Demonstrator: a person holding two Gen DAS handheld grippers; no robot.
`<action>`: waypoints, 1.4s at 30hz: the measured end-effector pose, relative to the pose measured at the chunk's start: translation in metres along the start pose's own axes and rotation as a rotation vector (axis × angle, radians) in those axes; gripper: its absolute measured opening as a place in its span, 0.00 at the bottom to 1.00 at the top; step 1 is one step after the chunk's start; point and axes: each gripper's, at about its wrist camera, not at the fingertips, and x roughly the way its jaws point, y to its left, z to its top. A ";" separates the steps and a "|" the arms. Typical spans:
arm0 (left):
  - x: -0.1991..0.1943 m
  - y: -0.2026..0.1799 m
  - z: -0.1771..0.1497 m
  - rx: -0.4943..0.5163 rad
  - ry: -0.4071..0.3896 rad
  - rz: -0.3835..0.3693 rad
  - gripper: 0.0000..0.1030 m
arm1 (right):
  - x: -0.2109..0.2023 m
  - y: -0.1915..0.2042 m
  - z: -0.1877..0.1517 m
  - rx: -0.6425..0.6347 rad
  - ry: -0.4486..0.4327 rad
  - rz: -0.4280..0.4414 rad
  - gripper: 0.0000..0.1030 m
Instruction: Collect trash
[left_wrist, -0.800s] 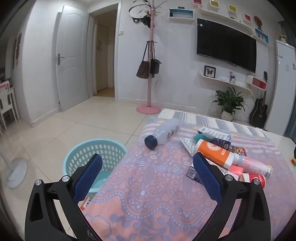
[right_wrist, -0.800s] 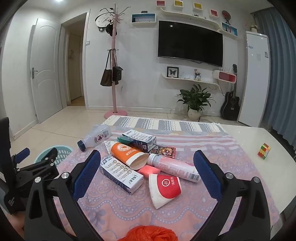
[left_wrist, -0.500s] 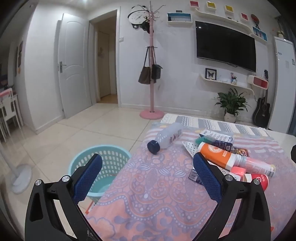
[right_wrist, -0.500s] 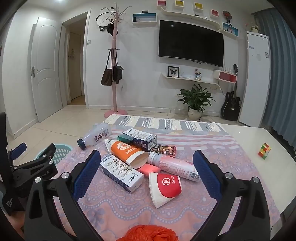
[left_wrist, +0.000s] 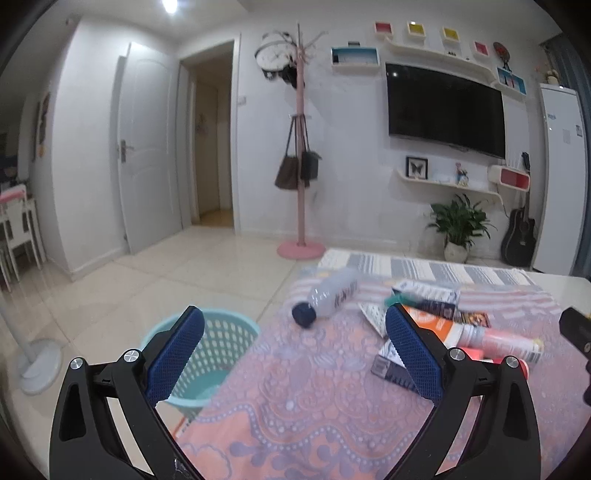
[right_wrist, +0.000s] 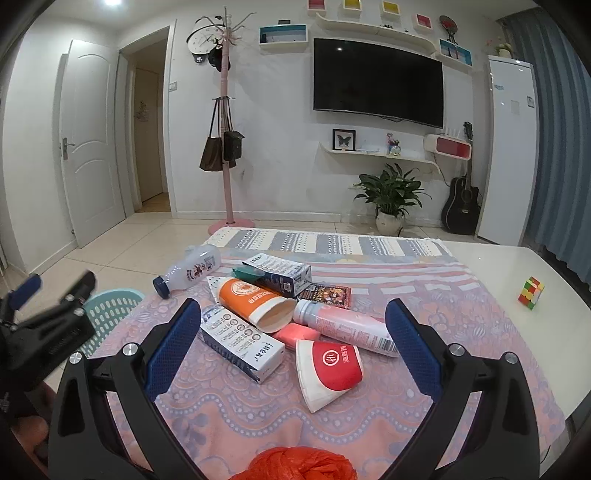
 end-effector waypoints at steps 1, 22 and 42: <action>-0.002 -0.002 0.000 0.011 -0.007 0.007 0.93 | 0.002 -0.001 -0.001 0.005 0.005 -0.002 0.93; -0.002 -0.006 0.000 0.031 -0.004 0.002 0.93 | 0.011 -0.004 -0.006 0.001 0.033 -0.026 0.92; 0.000 -0.006 -0.001 0.026 0.014 0.002 0.93 | 0.012 -0.003 -0.007 -0.003 0.039 -0.022 0.92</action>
